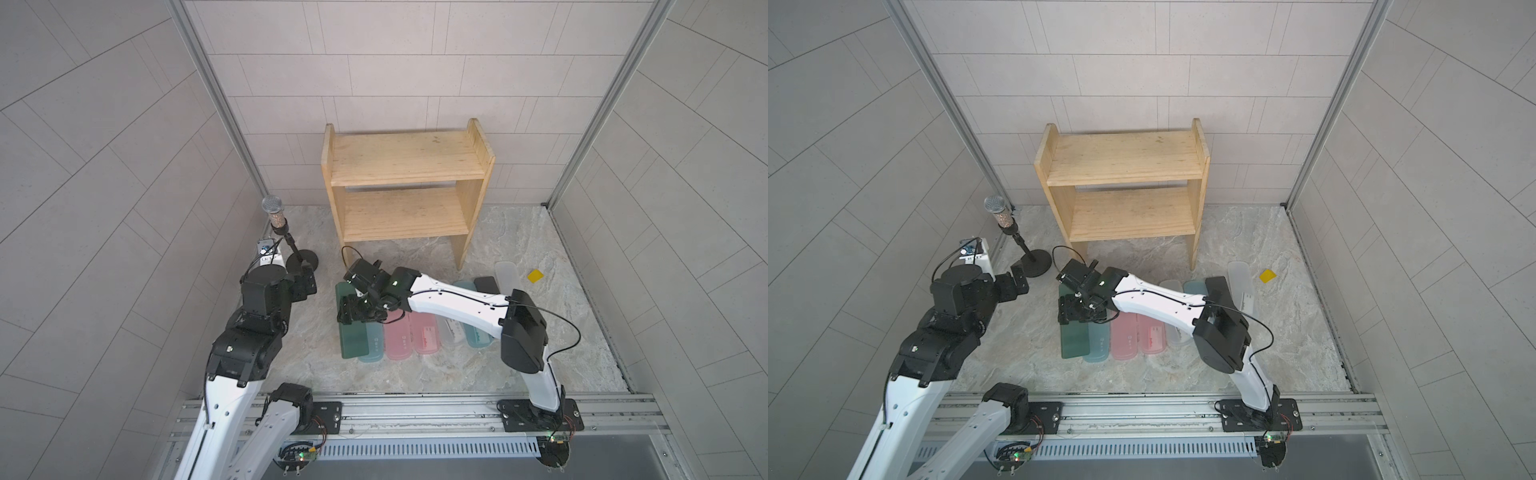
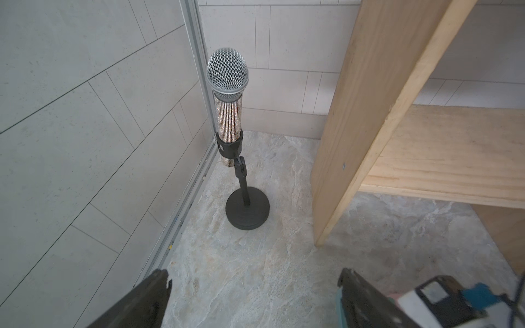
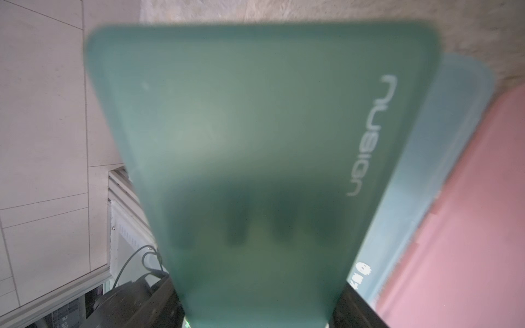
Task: Remove the pencil cases from the shelf
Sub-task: Place the pencil case at the center of the board.
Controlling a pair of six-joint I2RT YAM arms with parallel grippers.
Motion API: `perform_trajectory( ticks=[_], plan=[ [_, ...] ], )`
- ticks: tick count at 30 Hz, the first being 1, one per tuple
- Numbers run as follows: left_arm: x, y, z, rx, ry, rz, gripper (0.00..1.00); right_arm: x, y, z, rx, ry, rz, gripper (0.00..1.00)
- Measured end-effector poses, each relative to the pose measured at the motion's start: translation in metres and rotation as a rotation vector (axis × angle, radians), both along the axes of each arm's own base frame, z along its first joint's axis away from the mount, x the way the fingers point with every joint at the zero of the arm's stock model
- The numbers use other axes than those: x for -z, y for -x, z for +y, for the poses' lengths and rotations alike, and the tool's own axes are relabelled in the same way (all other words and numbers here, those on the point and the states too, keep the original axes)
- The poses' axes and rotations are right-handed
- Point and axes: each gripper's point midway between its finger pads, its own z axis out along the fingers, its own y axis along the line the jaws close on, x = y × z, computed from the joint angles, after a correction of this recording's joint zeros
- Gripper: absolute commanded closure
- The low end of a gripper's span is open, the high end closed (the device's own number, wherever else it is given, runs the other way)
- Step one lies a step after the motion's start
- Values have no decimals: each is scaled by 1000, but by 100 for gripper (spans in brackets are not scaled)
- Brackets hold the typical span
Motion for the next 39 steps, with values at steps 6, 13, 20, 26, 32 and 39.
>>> perform_trajectory(
  ticks=[6, 13, 20, 26, 32, 39],
  plan=[
    [5, 10, 4, 6, -41, 35, 0, 31, -6, 27, 13, 14, 45, 46],
    [5, 14, 3, 19, -48, 29, 0, 40, -12, 30, 37, 42, 52, 31],
    [10, 13, 1, 32, -44, 42, 0, 46, -11, 26, 44, 67, 62, 7],
    [12, 12, -2, 47, -34, 46, 0, 47, -18, 24, 53, 65, 52, 1],
    [18, 4, -10, 69, 1, 47, 0, 31, -29, -6, 59, 93, -30, 0],
    [75, -33, -17, 87, 55, 85, 0, -108, -54, -124, 121, 35, -397, 0]
  ],
)
